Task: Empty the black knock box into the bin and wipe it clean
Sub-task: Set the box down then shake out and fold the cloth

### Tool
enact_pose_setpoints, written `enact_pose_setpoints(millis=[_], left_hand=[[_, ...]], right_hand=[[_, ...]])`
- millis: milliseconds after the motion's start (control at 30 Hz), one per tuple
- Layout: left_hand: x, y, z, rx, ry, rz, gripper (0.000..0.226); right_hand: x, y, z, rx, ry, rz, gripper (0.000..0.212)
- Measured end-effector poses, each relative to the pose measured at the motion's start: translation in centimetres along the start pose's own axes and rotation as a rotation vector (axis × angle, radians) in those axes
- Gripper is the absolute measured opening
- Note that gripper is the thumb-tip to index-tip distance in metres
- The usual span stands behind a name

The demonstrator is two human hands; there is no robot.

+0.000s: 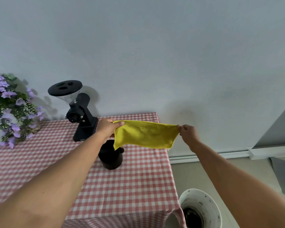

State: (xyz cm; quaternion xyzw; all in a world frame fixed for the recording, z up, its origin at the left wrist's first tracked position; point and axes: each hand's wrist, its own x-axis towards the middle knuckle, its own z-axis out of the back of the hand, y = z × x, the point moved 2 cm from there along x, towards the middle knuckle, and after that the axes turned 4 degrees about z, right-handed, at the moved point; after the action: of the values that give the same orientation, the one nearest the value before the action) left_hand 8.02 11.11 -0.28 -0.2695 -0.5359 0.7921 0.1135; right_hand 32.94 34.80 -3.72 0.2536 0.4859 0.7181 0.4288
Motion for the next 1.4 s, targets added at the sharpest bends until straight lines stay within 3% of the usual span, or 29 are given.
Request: enact_pose_setpoints(millis=[167,333,433,567,667,800,1033,1300,1400], left_hand=[[-0.2,0.0,0.1,-0.092,0.035,-0.023,0.108],[-0.6,0.6,0.3,-0.134,0.072,0.015,0.091],[-0.7,1.0,0.5,-0.228,0.050,0.068,0.068],[-1.4,1.2,-0.2,-0.321,-0.007,0.137,0.038],[-1.4,1.4,-0.8,-0.356,-0.011,0.182,0.046],[-2.2,0.7,-3.4,-0.386,0.093,0.207,0.007],[-3.9,-0.1,-8.0,-0.381,0.201,0.198,0.013],[-5.2,0.4,-10.1,-0.392,0.224,0.177,0.005],[-5.7,0.2,-10.0,-0.385,0.294,0.153,0.002]], right_hand=[[-0.5,0.6,-0.4,0.015,-0.057,-0.041,0.046],[-0.4,0.8,-0.1,0.065,-0.125,-0.094,0.054],[-0.4,0.6,0.0,0.199,-0.102,-0.142,0.053],[-0.9,0.8,-0.1,0.380,-0.005,-0.188,0.033],[-1.2,0.9,-0.4,0.497,0.074,-0.235,0.025],[-1.8,2.1,-1.6,0.577,0.187,-0.220,0.017],[-3.5,4.1,-4.5,0.597,0.359,-0.138,0.014],[-4.7,4.3,-6.8,0.584,0.424,-0.113,0.017],[-4.7,4.4,-6.9,0.549,0.445,-0.128,0.041]])
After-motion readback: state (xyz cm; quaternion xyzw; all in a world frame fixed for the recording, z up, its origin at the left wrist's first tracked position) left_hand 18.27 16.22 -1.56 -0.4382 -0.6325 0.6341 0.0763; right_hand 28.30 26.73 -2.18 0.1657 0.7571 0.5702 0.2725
